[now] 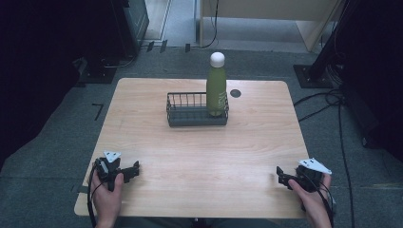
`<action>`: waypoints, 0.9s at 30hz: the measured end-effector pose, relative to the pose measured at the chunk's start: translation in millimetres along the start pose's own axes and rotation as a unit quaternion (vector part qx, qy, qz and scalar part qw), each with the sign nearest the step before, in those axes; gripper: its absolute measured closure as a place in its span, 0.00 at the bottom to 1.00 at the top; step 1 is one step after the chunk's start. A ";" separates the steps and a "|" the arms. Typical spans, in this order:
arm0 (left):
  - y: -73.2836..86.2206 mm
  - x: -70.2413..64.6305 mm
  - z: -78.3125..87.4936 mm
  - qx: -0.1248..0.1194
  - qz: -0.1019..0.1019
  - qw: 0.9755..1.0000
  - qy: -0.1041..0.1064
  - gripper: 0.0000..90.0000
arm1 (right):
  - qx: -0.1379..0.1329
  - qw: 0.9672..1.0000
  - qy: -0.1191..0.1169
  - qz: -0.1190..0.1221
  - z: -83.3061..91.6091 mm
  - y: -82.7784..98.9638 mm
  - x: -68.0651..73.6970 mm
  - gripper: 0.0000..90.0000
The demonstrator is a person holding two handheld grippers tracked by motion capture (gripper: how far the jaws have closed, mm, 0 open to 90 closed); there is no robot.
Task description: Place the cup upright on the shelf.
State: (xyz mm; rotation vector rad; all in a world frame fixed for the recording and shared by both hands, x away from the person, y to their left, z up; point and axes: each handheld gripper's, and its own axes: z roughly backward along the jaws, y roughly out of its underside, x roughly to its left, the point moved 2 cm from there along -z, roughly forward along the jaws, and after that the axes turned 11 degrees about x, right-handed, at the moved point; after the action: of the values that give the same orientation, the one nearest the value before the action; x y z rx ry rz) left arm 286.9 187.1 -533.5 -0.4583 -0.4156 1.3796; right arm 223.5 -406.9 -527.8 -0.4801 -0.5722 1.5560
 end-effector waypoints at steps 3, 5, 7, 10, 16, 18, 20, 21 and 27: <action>0.0 0.0 0.0 0.000 0.000 1.000 0.000 0.00 | 0.009 1.000 0.003 -0.004 -0.8 6.2 -2.2 0.02; 0.0 0.1 0.1 0.001 -0.001 1.000 0.000 0.00 | 0.014 1.000 0.004 -0.006 -1.6 10.4 -3.7 0.02; 0.0 0.0 0.0 0.000 0.000 1.000 0.000 0.00 | 0.016 1.000 0.004 -0.008 -2.7 14.2 -5.2 0.02; 0.0 0.0 0.1 0.001 -0.001 1.000 0.000 0.00 | 0.024 1.000 0.005 -0.014 -3.3 17.5 -6.6 0.02; 0.2 -0.4 0.0 0.000 -0.001 1.000 0.001 0.00 | 0.029 0.999 0.018 -0.014 -4.1 17.9 -6.0 0.01; 0.2 -1.1 0.0 -0.001 0.002 1.000 -0.001 0.00 | 0.029 0.999 0.017 -0.010 -4.4 17.8 -5.0 0.01; 0.2 -1.5 -0.1 -0.001 0.003 1.000 -0.002 0.00 | 0.029 0.999 0.016 -0.009 -4.3 17.8 -4.5 0.01; 0.2 -1.6 -0.1 -0.001 0.003 1.000 -0.002 0.00 | 0.029 0.999 0.015 -0.009 -4.3 17.9 -4.6 0.01; 0.1 -1.6 -0.1 -0.001 0.004 1.000 -0.002 0.00 | 0.029 0.999 0.015 -0.010 -4.3 17.8 -4.5 0.01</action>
State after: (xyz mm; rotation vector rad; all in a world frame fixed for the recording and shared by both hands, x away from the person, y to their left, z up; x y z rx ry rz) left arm 286.6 185.6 -533.6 -0.4599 -0.4183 1.3878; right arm 212.5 -411.5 -542.4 -0.4519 -0.5068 1.5400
